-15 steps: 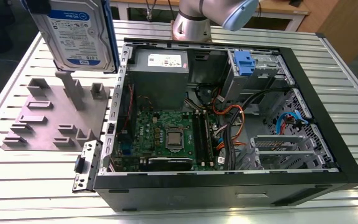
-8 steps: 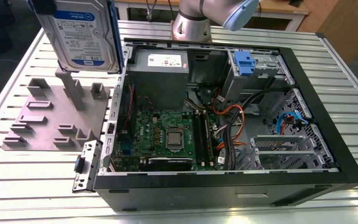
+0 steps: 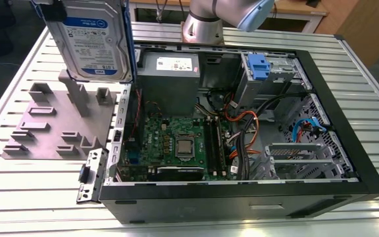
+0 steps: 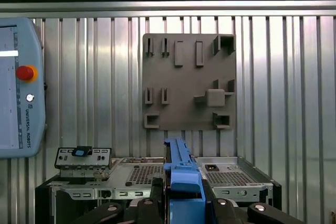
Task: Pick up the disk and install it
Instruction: 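Pick up the disk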
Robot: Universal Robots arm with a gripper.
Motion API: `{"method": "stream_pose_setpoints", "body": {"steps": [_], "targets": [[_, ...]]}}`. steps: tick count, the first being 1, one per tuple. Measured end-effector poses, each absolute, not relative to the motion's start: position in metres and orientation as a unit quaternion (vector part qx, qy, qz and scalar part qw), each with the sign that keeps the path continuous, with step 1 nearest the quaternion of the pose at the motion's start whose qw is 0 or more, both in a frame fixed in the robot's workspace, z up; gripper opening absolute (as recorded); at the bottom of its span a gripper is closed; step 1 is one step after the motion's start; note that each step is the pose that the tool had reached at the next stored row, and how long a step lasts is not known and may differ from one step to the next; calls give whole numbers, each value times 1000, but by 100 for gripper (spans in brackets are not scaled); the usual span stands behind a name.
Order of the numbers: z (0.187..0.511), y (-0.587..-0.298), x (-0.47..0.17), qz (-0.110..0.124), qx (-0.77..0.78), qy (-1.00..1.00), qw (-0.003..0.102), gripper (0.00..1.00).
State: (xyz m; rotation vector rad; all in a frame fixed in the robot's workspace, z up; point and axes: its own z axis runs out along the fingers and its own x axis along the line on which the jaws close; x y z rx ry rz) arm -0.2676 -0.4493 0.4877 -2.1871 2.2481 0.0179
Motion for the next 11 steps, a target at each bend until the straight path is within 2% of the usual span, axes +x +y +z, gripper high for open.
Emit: {"method": "stream_pose_setpoints", "body": {"steps": [11], "targets": [[487,-454,-264,6,-697,717,3,36]]}}
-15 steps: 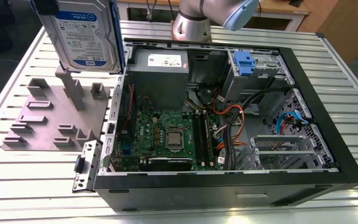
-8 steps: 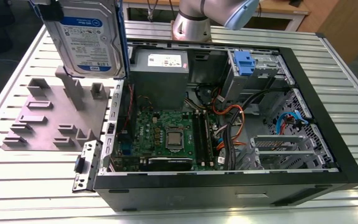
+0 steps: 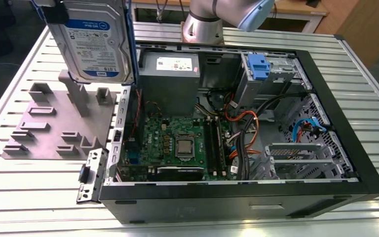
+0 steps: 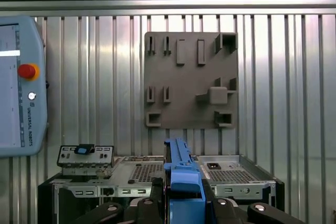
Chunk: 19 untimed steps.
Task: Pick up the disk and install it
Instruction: 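Pick up the disk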
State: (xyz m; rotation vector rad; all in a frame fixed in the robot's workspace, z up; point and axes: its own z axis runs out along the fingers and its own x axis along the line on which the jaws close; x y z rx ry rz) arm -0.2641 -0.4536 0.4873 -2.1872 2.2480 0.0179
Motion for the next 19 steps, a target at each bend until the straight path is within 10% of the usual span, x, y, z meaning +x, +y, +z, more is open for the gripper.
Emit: {"method": "stream_pose_setpoints", "body": {"steps": [19], "targets": [[487,-461,-258,6,-697,717,3,36]]}}
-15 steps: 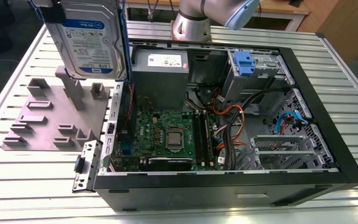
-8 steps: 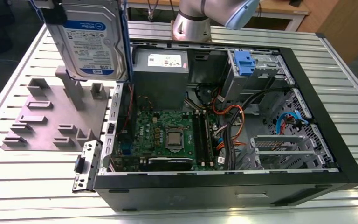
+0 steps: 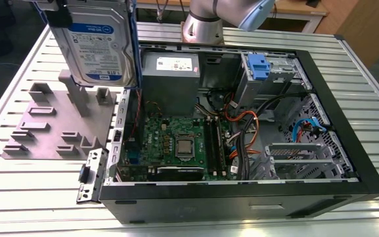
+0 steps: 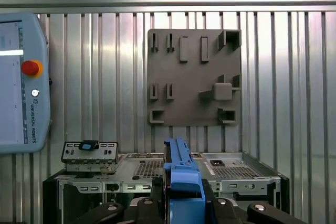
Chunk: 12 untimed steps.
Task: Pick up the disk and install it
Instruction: 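Pick up the disk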
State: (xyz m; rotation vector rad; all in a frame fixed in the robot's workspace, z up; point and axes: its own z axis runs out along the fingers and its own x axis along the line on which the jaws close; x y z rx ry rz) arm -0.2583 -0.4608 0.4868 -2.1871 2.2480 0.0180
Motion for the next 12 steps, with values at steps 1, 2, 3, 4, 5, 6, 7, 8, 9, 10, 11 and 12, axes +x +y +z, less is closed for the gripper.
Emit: {"method": "stream_pose_setpoints", "body": {"steps": [1,2,3,4,5,6,7,8,9,10,11,12], "targets": [[487,-461,-258,6,-697,717,3,36],[487,-462,-258,6,-697,717,3,36],[487,-462,-257,6,-697,717,3,36],[487,-462,-256,6,-697,717,3,36],[487,-462,-253,6,-697,717,3,36],[487,-462,-252,6,-697,717,3,36],[487,-462,-252,6,-697,717,3,36],[487,-462,-252,6,-697,717,3,36],[487,-462,-252,6,-697,717,3,36],[487,-462,-252,6,-697,717,3,36],[487,-462,-252,6,-697,717,3,36],[487,-462,-252,6,-697,717,3,36]]}}
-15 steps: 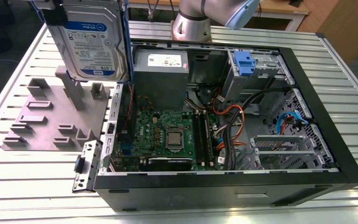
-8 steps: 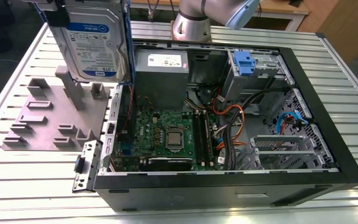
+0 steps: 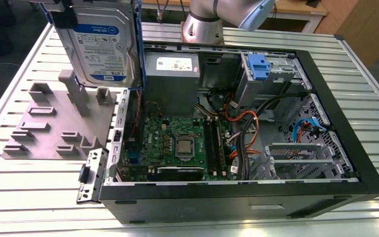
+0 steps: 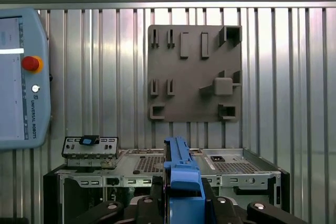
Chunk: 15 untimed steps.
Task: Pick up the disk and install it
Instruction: 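Pick up the disk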
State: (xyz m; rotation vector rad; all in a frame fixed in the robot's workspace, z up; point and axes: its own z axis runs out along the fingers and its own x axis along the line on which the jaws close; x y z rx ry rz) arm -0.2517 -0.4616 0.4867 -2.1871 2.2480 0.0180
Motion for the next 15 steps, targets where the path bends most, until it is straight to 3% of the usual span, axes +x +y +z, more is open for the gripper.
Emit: {"method": "stream_pose_setpoints", "body": {"steps": [15], "targets": [[487,-462,-248,6,-697,717,3,36]]}}
